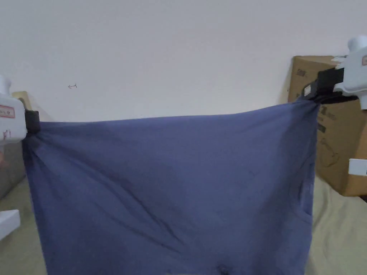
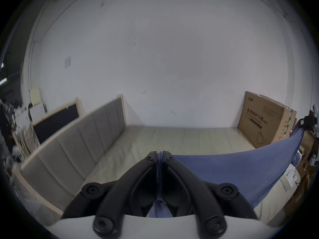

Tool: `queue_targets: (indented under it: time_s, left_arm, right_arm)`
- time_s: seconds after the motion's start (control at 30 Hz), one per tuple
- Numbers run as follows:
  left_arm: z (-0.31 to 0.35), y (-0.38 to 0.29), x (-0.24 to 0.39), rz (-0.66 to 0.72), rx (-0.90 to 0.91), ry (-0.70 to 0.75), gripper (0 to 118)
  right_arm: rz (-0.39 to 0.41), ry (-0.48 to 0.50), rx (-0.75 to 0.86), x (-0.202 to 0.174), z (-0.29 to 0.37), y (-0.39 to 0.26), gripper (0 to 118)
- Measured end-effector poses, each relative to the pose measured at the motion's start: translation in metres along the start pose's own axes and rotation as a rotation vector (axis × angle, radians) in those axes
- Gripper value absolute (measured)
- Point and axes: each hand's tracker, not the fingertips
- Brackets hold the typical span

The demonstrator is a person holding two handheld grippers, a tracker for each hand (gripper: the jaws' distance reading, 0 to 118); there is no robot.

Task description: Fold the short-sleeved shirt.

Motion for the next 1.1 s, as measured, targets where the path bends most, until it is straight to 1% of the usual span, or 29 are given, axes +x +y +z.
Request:
queue_targets:
  time_s: [0.17, 0.2, 0.23, 0.3, 0.47, 0.53, 0.63, 0.67, 0.73, 0.83, 0.93, 0.97, 1.0, 1.03, 1.1]
  left_arm:
    - [-0.007, 0.075, 0.006, 0.011, 0.054, -0.014, 2]
    - [-0.011, 0.089, 0.007, 0.007, 0.058, -0.010, 2]
    - [-0.018, 0.103, 0.009, -0.020, 0.070, -0.006, 2]
    - [-0.032, 0.128, 0.011, -0.015, 0.072, -0.007, 2]
    - [-0.089, 0.185, 0.013, -0.007, 0.070, -0.017, 2]
    - [-0.105, 0.203, 0.015, -0.031, 0.075, -0.012, 2]
    - [-0.130, 0.231, 0.007, -0.006, 0.092, -0.018, 2]
    - [-0.136, 0.240, 0.007, -0.024, 0.098, -0.026, 2]
    - [-0.145, 0.255, 0.006, -0.015, 0.127, -0.018, 2]
    - [-0.161, 0.273, 0.008, -0.030, 0.145, -0.007, 2]
    - [-0.174, 0.276, 0.015, -0.028, 0.161, 0.001, 2]
    - [-0.177, 0.274, 0.015, -0.011, 0.182, 0.004, 2]
    - [-0.174, 0.266, 0.022, -0.019, 0.188, 0.006, 2]
    - [-0.176, 0.262, 0.026, -0.071, 0.185, 0.013, 2]
    - [-0.190, 0.249, 0.029, -0.061, 0.201, 0.013, 2]
  right_arm:
    - [0.010, -0.013, 0.052, -0.017, 0.008, 0.046, 2]
    - [0.001, -0.015, 0.068, -0.018, 0.005, 0.057, 2]
    - [-0.013, -0.013, 0.071, -0.019, -0.005, 0.069, 2]
    - [-0.033, -0.007, 0.085, -0.022, -0.017, 0.093, 2]
    - [-0.025, -0.028, 0.109, -0.036, -0.058, 0.155, 2]
    - [-0.020, -0.033, 0.120, -0.036, -0.072, 0.180, 2]
    - [-0.049, -0.011, 0.165, -0.035, -0.083, 0.211, 2]
    - [-0.044, -0.009, 0.165, -0.035, -0.087, 0.222, 2]
    - [-0.021, -0.021, 0.191, -0.038, -0.093, 0.236, 2]
    - [-0.023, -0.012, 0.212, -0.040, -0.102, 0.248, 2]
    - [-0.025, -0.013, 0.219, -0.043, -0.110, 0.248, 2]
    - [-0.030, -0.016, 0.223, -0.041, -0.115, 0.246, 2]
    - [-0.032, -0.017, 0.216, -0.040, -0.119, 0.245, 2]
    - [-0.028, -0.026, 0.202, -0.038, -0.125, 0.243, 2]
    - [-0.019, -0.038, 0.198, -0.034, -0.141, 0.233, 2]
